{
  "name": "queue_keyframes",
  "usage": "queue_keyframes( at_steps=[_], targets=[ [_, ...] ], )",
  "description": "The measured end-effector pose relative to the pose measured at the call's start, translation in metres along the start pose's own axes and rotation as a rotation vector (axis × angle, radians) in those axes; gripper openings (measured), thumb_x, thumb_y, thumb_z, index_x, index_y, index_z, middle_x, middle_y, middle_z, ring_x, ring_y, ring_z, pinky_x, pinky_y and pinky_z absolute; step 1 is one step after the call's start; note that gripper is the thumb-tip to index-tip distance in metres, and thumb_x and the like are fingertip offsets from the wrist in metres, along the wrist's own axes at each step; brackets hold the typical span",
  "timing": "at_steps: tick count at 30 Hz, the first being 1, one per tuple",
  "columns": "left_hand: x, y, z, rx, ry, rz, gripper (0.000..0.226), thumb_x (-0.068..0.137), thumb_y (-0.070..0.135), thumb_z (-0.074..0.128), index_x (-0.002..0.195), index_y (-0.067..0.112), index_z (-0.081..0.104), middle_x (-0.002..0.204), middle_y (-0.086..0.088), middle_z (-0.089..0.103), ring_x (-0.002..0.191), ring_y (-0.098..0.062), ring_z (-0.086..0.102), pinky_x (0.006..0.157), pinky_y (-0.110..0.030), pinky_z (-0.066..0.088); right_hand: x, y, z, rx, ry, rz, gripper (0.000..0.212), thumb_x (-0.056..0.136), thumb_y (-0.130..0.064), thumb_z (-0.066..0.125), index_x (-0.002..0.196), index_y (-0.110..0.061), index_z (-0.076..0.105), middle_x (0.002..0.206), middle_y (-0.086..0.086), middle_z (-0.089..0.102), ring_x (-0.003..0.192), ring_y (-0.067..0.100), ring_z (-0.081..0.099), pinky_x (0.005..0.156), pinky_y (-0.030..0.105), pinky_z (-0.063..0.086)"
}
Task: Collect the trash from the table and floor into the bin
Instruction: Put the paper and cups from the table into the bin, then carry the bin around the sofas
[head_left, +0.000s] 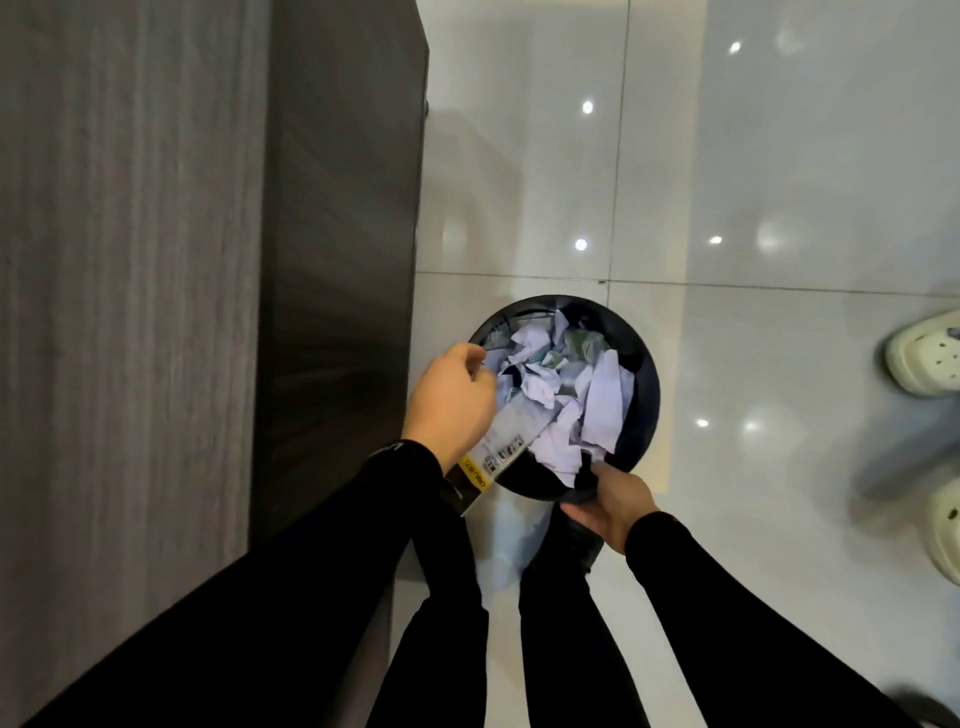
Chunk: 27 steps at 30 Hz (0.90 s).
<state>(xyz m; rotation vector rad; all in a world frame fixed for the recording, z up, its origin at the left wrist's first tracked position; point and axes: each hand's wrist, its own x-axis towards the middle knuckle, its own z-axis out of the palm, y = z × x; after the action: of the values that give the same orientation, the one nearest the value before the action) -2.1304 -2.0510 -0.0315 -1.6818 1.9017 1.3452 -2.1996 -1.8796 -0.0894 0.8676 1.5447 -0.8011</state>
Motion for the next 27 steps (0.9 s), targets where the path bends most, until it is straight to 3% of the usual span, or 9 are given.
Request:
queue_keyframes(
  at_steps=[4,8,12,16,20,27],
  targets=[
    [-0.009,0.008,-0.025,0.039,0.011,0.094,0.031,0.090,0.018,0.046,0.119,0.016,0.057,0.117,-0.006,0.065,0.107,-0.022,0.059,0.090,-0.027,0.043,-0.013,-0.006,0.003,-0.101,0.011,-0.118,0.024,0.093,0.003,0.035,0.107,0.012,0.052,0.073,0.021,0.059,0.034,0.022,0.061,0.035,0.021,0.051],
    [-0.037,0.035,-0.069,0.027,0.047,0.199,0.028,0.088,0.019,0.048,0.113,0.019,0.060,0.102,0.003,0.068,0.096,-0.013,0.063,0.083,-0.024,0.045,-0.076,-0.031,0.005,-0.117,0.001,-0.234,0.021,0.094,0.001,0.033,0.090,0.010,0.051,0.061,0.019,0.056,0.025,0.014,0.055,0.029,0.017,0.044],
    [-0.084,0.091,-0.136,-0.003,0.132,0.317,0.021,0.088,0.018,0.051,0.105,0.025,0.062,0.094,0.012,0.064,0.092,-0.010,0.065,0.083,-0.026,0.047,-0.176,-0.061,-0.014,-0.130,-0.028,-0.299,0.027,0.090,0.005,0.033,0.071,0.003,0.053,0.057,0.018,0.055,0.025,0.014,0.052,0.028,0.016,0.041],
    [-0.151,0.176,-0.216,-0.150,0.198,0.424,0.023,0.088,0.010,0.053,0.088,0.031,0.061,0.089,0.004,0.069,0.086,-0.020,0.067,0.090,-0.042,0.051,-0.304,-0.109,-0.035,-0.107,-0.089,-0.447,0.027,0.090,0.002,0.034,0.074,0.001,0.056,0.052,0.015,0.056,0.028,0.015,0.052,0.031,0.019,0.042],
    [-0.217,0.265,-0.289,-0.260,0.271,0.544,0.028,0.088,0.007,0.053,0.084,0.033,0.062,0.091,0.000,0.071,0.077,-0.011,0.067,0.080,-0.033,0.053,-0.427,-0.168,-0.053,-0.026,-0.152,-0.581,0.031,0.091,-0.002,0.035,0.068,-0.004,0.056,0.038,0.005,0.058,0.029,0.014,0.052,0.033,0.019,0.044],
    [-0.300,0.402,-0.385,-0.476,0.321,0.659,0.015,0.088,0.010,0.053,0.097,0.014,0.064,0.089,-0.003,0.070,0.079,-0.017,0.065,0.068,-0.028,0.050,-0.602,-0.263,-0.088,0.049,-0.228,-0.778,0.025,0.093,-0.002,0.032,0.079,-0.008,0.051,0.063,0.011,0.057,0.049,0.019,0.053,0.037,0.020,0.044]
  ],
)
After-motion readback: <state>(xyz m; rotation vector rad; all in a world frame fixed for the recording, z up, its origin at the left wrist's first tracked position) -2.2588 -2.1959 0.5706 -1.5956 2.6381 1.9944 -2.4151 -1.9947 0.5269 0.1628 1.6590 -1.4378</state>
